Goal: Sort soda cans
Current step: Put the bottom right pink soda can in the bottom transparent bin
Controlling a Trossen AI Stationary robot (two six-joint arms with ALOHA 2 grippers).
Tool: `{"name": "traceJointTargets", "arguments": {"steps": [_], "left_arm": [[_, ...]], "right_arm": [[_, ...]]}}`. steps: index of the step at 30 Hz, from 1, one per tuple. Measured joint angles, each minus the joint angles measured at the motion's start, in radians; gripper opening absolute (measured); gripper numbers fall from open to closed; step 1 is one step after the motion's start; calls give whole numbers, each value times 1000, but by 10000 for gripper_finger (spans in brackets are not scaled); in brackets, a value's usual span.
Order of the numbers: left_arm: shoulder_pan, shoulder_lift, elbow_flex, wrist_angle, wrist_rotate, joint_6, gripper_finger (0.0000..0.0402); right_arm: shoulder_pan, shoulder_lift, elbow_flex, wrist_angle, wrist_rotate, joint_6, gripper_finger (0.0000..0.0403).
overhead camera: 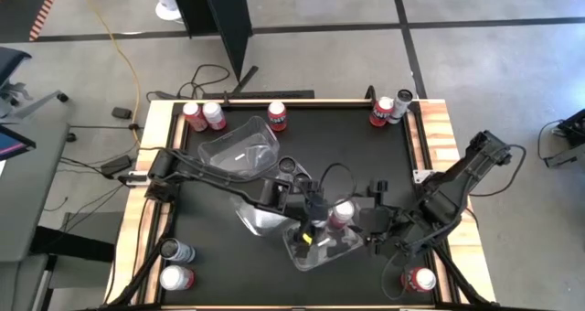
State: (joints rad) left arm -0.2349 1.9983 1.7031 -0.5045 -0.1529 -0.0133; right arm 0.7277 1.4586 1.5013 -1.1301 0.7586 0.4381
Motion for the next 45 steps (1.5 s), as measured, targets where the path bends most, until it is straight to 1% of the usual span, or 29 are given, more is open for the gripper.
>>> {"name": "traceJointTargets", "arguments": {"steps": [3,7,20,25,27,30,34,39,45], "left_arm": [[8,32,0,10,33,-3,289],[9,59,5,34,23,14,289],[12,61,3,54,37,13,291],[12,63,2,64,6,12,342],[12,63,1,63,-7,12,351],[12,64,1,76,-30,5,356],[13,65,0,97,-36,4,358],[13,66,0,97,-71,3,360],[-1,55,-1,88,-84,24,361]], "right_arm": [[0,0,0,-2,1,0,395],[0,0,0,-1,3,4,395],[0,0,0,0,3,7,395],[0,0,0,2,2,7,395],[0,0,0,3,2,10,395],[0,0,0,6,2,10,395],[0,0,0,9,2,10,395],[0,0,0,9,2,14,395],[0,0,0,9,2,14,395]]}}
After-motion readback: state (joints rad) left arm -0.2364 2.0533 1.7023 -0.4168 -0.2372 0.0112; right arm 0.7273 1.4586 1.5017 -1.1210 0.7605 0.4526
